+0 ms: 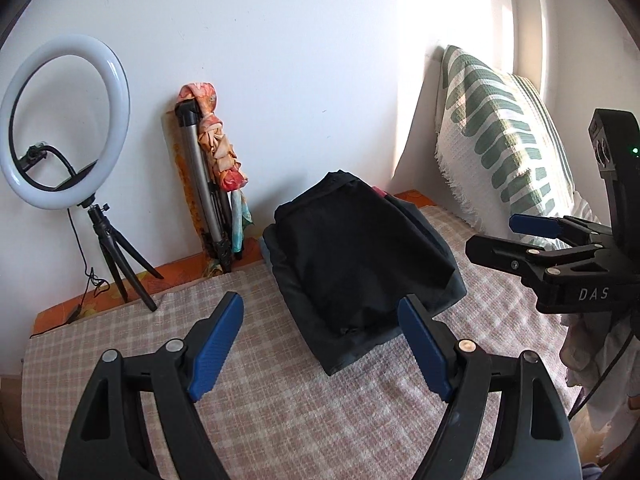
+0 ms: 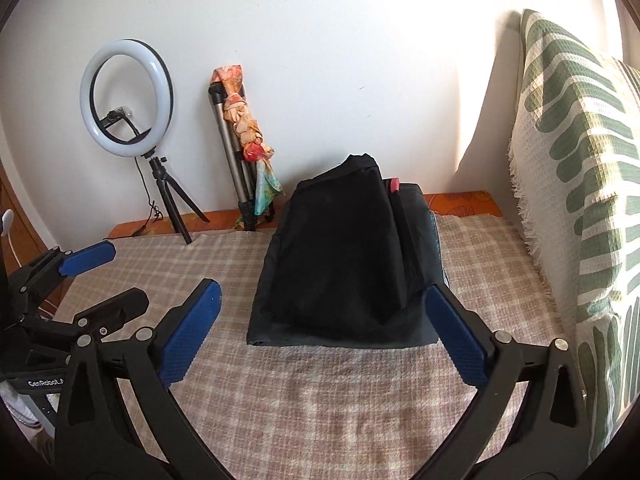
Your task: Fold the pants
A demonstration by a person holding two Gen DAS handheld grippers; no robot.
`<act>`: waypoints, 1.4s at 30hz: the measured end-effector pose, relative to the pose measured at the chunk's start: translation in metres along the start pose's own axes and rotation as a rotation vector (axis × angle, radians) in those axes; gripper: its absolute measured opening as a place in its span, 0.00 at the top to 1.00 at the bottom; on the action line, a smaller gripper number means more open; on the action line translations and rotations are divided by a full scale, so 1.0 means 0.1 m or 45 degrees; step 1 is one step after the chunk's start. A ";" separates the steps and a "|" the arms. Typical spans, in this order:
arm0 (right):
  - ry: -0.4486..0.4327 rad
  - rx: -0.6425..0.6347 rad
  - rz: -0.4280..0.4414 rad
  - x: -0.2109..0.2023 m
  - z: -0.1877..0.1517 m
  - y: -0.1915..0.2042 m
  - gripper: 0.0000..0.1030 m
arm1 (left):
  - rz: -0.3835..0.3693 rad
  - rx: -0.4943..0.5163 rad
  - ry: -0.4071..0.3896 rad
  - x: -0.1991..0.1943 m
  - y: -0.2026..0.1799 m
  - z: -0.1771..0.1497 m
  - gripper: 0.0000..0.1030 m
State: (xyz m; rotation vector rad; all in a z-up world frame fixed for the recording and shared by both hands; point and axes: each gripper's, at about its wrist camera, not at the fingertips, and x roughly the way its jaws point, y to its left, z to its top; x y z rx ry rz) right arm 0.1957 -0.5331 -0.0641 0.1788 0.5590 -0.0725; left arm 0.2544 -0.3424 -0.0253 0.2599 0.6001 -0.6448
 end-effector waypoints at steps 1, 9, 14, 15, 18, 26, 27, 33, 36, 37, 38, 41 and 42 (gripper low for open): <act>-0.011 0.003 0.000 -0.07 -0.06 0.04 0.00 | -0.004 -0.005 -0.008 -0.08 -0.01 -0.05 0.24; -0.075 0.004 -0.049 -0.42 -0.46 0.21 0.00 | -0.004 -0.058 -0.035 -0.49 -0.03 -0.46 0.24; -0.088 -0.010 -0.062 -0.53 -0.69 0.33 0.00 | -0.017 -0.106 -0.026 -0.63 -0.01 -0.69 0.24; -0.088 -0.015 -0.065 -0.54 -0.72 0.34 0.00 | -0.008 -0.109 -0.025 -0.65 -0.01 -0.74 0.24; -0.102 -0.026 -0.079 -0.57 -0.81 0.39 0.00 | 0.002 -0.103 -0.020 -0.67 -0.02 -0.83 0.24; -0.111 -0.022 -0.095 -0.55 -0.92 0.43 0.00 | 0.066 -0.144 -0.071 -0.73 0.05 -1.05 0.24; -0.107 -0.017 -0.101 -0.53 -0.93 0.41 0.00 | 0.076 -0.153 -0.078 -0.73 0.07 -1.08 0.24; -0.075 -0.042 -0.133 -0.39 -1.03 0.38 0.00 | 0.100 -0.142 -0.085 -0.69 0.12 -1.18 0.24; -0.069 -0.066 -0.145 -0.36 -1.06 0.39 0.00 | 0.100 -0.137 -0.097 -0.71 0.12 -1.20 0.24; -0.067 -0.069 -0.149 -0.35 -1.07 0.39 0.00 | 0.097 -0.138 -0.099 -0.72 0.11 -1.20 0.24; -0.065 -0.069 -0.150 -0.34 -1.08 0.40 0.00 | 0.095 -0.138 -0.099 -0.72 0.11 -1.21 0.24; -0.059 -0.064 -0.146 -0.32 -1.09 0.39 0.00 | 0.096 -0.143 -0.092 -0.72 0.10 -1.22 0.24; -0.060 -0.066 -0.146 -0.32 -1.09 0.39 0.00 | 0.093 -0.143 -0.085 -0.71 0.10 -1.23 0.24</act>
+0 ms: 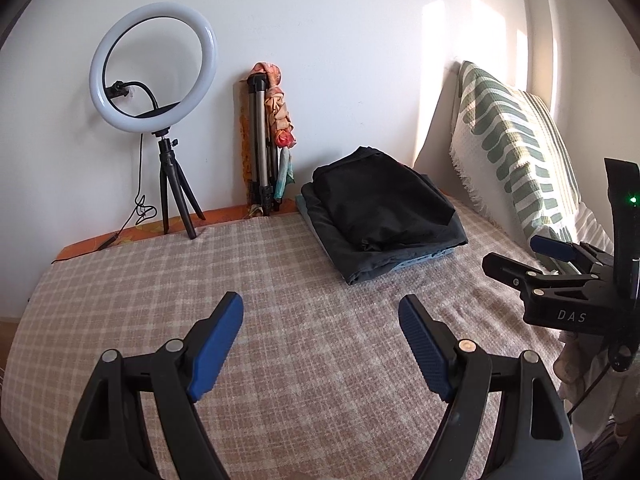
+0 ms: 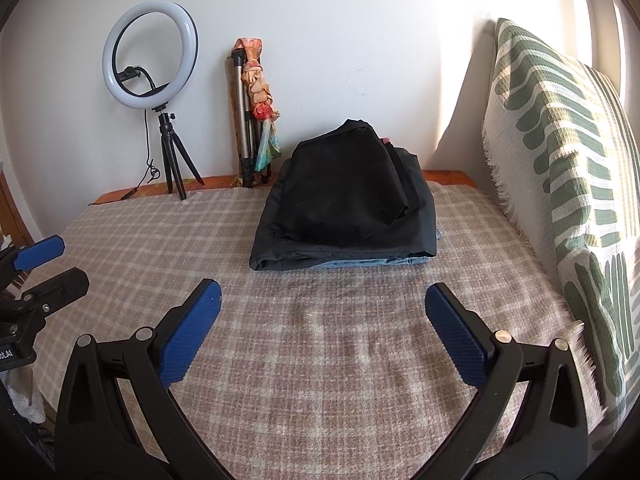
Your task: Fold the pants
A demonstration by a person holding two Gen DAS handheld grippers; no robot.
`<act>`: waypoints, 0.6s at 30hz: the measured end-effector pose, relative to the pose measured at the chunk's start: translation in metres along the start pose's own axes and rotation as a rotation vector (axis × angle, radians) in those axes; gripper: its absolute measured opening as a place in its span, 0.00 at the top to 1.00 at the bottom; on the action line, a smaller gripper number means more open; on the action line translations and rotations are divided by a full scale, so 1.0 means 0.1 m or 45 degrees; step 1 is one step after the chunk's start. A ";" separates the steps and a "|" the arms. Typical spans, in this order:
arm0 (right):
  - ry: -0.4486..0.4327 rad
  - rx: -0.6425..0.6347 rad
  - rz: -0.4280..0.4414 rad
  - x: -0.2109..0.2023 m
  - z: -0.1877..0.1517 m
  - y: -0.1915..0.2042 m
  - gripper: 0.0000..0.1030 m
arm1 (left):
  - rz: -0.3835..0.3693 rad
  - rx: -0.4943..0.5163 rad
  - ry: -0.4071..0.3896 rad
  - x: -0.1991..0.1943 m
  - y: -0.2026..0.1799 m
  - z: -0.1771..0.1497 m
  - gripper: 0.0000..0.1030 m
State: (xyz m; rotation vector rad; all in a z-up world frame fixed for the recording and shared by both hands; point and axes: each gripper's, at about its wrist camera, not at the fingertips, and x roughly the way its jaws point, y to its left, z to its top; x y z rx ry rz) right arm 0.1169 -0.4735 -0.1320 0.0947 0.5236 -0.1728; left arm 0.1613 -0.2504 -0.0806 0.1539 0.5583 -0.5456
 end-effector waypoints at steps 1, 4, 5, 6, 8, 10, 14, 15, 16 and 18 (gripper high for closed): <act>0.001 -0.001 0.002 0.01 0.00 0.00 0.00 | -0.001 -0.001 0.007 0.01 0.01 -0.01 0.24; 0.000 -0.011 0.005 0.01 -0.01 0.04 0.00 | 0.019 -0.014 0.006 0.01 0.04 -0.01 0.24; -0.003 -0.015 0.004 0.01 -0.01 0.05 0.00 | 0.022 -0.019 0.006 0.00 0.05 -0.01 0.24; -0.003 -0.017 0.004 0.01 -0.01 0.06 0.00 | 0.022 -0.025 0.003 -0.01 0.06 -0.01 0.24; 0.000 -0.015 0.007 0.02 -0.02 0.08 0.00 | 0.029 -0.029 -0.001 -0.02 0.07 0.00 0.24; 0.006 -0.013 0.012 0.04 -0.02 0.09 0.00 | 0.038 -0.039 0.005 -0.02 0.08 0.00 0.24; 0.011 -0.013 0.012 0.06 -0.02 0.10 0.00 | 0.042 -0.046 0.018 -0.01 0.09 -0.01 0.24; 0.011 -0.012 0.009 0.06 -0.03 0.11 0.00 | 0.044 -0.047 0.024 0.00 0.09 -0.01 0.24; 0.011 -0.013 0.007 0.06 -0.02 0.11 0.00 | 0.046 -0.048 0.030 0.01 0.09 -0.01 0.24; 0.013 -0.011 0.011 0.06 -0.02 0.11 0.00 | 0.052 -0.052 0.038 0.02 0.09 -0.02 0.24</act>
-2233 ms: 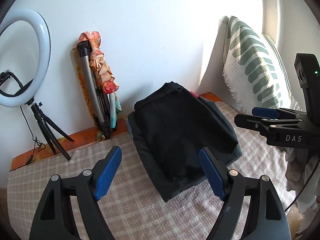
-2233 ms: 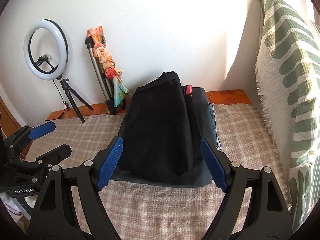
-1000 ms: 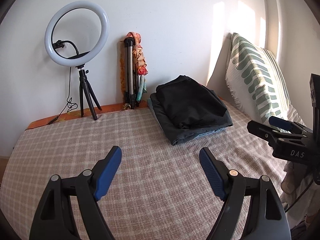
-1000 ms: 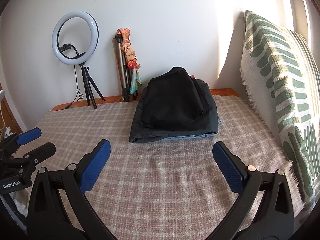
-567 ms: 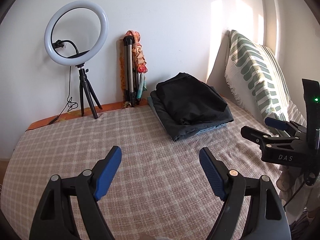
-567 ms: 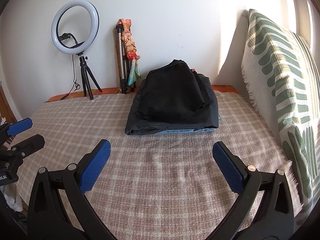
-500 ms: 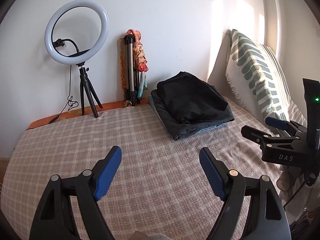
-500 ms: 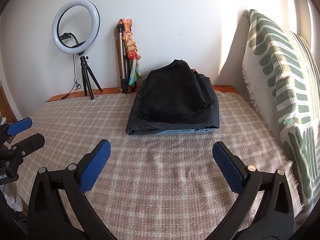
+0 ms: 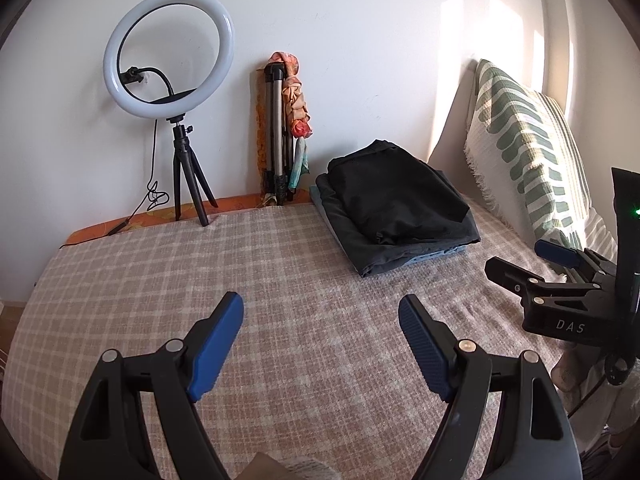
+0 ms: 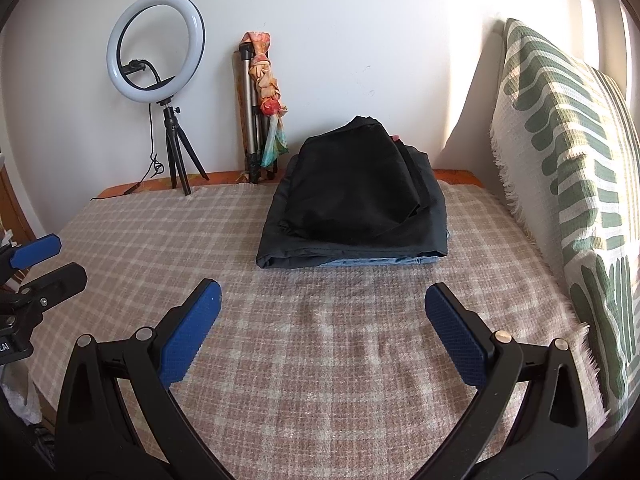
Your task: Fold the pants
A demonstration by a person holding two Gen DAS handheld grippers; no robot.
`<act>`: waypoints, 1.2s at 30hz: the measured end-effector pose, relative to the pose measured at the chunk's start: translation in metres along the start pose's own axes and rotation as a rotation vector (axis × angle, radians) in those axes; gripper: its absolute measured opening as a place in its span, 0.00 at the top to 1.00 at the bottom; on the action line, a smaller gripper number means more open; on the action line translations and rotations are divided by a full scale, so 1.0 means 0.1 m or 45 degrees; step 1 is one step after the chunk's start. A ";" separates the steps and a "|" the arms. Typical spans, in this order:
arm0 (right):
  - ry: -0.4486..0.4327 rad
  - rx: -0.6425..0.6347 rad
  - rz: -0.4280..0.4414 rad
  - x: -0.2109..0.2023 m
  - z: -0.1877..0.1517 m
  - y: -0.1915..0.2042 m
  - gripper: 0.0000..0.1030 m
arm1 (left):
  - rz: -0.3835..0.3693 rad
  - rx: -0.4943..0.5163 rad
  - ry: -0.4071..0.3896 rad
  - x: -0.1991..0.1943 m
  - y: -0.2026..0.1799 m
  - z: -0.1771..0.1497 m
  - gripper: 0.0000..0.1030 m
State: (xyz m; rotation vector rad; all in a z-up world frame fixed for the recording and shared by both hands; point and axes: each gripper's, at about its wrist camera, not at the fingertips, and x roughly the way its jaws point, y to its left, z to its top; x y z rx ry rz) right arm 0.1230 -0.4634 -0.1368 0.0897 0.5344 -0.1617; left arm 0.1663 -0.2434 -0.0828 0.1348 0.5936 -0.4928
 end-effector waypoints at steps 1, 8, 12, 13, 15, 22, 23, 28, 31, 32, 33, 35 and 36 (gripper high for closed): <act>0.001 0.001 0.000 0.00 0.00 0.00 0.00 | 0.000 -0.002 0.001 0.00 0.00 0.00 0.24; 0.002 0.001 0.004 0.01 0.00 0.00 0.00 | 0.004 -0.004 0.003 -0.01 -0.01 0.00 0.24; 0.001 0.000 0.002 0.01 0.00 0.01 0.00 | 0.003 -0.010 0.009 -0.03 -0.01 0.00 0.24; 0.001 0.000 0.003 0.01 0.00 0.01 0.00 | 0.006 -0.009 0.008 -0.03 -0.02 0.00 0.24; 0.000 0.002 0.007 0.01 -0.01 0.01 0.00 | 0.007 -0.005 0.008 -0.04 -0.03 0.00 0.24; 0.001 0.002 0.008 0.01 -0.01 0.01 0.00 | 0.017 -0.001 0.005 -0.05 -0.05 0.01 0.24; 0.000 0.001 0.008 0.01 -0.01 0.01 0.00 | 0.014 -0.001 0.005 -0.05 -0.04 0.01 0.24; 0.000 0.001 0.009 0.01 -0.01 0.01 0.00 | 0.020 0.004 0.002 -0.05 -0.04 0.00 0.24; 0.002 0.000 0.009 0.01 -0.01 0.01 0.00 | 0.020 0.005 0.004 -0.05 -0.04 0.00 0.24; 0.002 0.000 0.008 0.01 -0.01 0.01 0.00 | 0.022 0.005 0.005 -0.05 -0.03 0.00 0.24; 0.002 0.000 0.008 0.01 -0.01 0.01 0.00 | 0.023 0.004 0.007 -0.05 -0.03 0.00 0.24; 0.003 -0.002 0.011 0.01 -0.01 0.01 0.00 | 0.023 0.003 0.010 -0.05 -0.02 0.01 0.24; 0.004 -0.003 0.012 0.01 -0.02 0.01 0.00 | 0.025 0.002 0.011 -0.05 -0.01 0.01 0.24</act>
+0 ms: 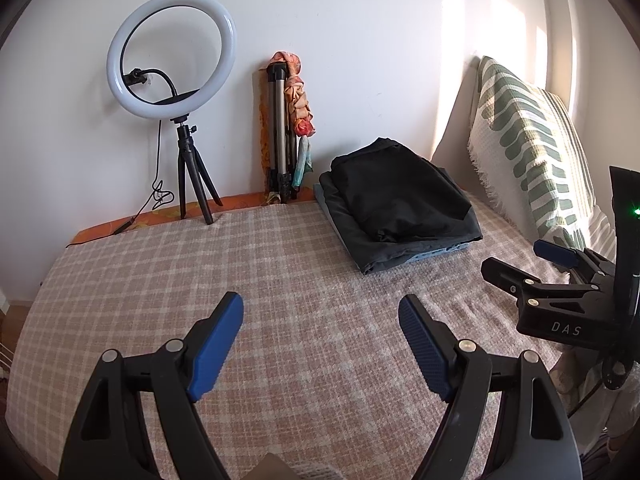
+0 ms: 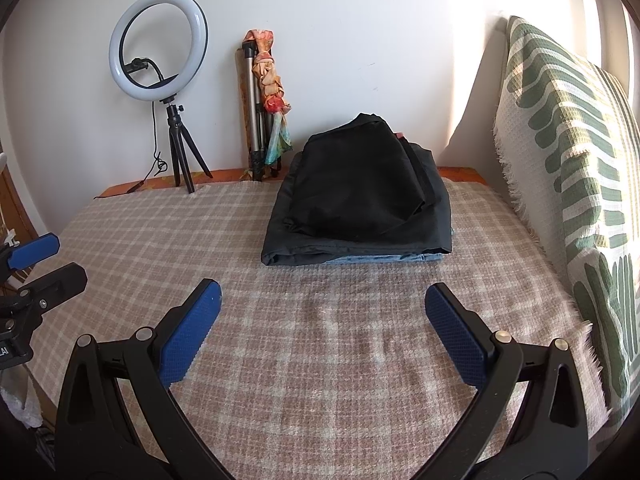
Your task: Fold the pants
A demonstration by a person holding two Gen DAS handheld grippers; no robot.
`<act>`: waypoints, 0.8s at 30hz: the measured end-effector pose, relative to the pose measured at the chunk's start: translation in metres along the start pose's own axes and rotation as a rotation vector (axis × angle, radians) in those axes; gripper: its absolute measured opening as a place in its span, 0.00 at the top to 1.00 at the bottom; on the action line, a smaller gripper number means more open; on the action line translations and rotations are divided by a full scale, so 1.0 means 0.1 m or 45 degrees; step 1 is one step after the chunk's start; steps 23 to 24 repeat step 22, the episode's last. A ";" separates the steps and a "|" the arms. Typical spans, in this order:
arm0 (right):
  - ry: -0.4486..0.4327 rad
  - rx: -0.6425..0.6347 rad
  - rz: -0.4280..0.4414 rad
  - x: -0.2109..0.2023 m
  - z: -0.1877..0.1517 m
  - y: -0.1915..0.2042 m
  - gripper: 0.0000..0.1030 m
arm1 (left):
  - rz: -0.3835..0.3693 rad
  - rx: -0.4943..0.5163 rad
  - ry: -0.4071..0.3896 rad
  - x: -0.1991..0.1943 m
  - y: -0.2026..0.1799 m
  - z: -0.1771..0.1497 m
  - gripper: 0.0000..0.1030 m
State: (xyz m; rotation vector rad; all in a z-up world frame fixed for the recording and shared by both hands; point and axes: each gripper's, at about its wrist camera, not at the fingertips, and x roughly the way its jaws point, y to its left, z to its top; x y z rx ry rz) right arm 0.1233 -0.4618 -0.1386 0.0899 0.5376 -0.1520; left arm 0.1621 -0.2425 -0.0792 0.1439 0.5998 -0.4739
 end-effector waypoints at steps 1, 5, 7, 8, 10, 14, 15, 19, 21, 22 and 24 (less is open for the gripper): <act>0.000 0.000 0.000 0.00 0.00 0.01 0.00 | 0.001 -0.001 -0.001 0.00 0.00 0.00 0.24; -0.001 0.000 0.004 0.00 0.00 0.02 0.00 | 0.003 0.001 -0.003 -0.01 0.01 0.00 0.24; 0.000 0.001 0.006 0.00 0.00 0.01 0.00 | 0.000 0.003 -0.003 -0.01 0.02 0.00 0.24; 0.000 0.001 0.005 -0.01 0.00 0.01 0.00 | 0.001 0.004 -0.003 -0.01 0.02 0.00 0.24; 0.000 0.003 0.007 -0.01 0.00 0.02 0.00 | 0.001 0.004 -0.003 -0.01 0.02 0.00 0.24; 0.000 0.002 0.007 -0.01 0.01 0.01 0.00 | 0.000 0.005 -0.001 -0.01 0.02 0.00 0.24; 0.000 0.002 0.008 -0.01 0.00 0.02 0.00 | 0.000 0.004 -0.001 -0.01 0.02 0.00 0.24; 0.001 0.002 0.008 -0.01 0.00 0.02 0.00 | 0.001 0.009 -0.007 -0.01 0.02 0.00 0.24; 0.002 0.002 0.008 -0.01 0.00 0.02 0.00 | 0.001 0.010 -0.007 -0.01 0.02 -0.01 0.24; 0.004 0.004 0.009 -0.01 0.00 0.03 0.00 | 0.000 0.011 -0.005 0.00 0.01 -0.01 0.24; 0.004 0.004 0.009 -0.01 0.00 0.03 0.00 | 0.000 0.011 -0.005 0.00 0.01 -0.01 0.24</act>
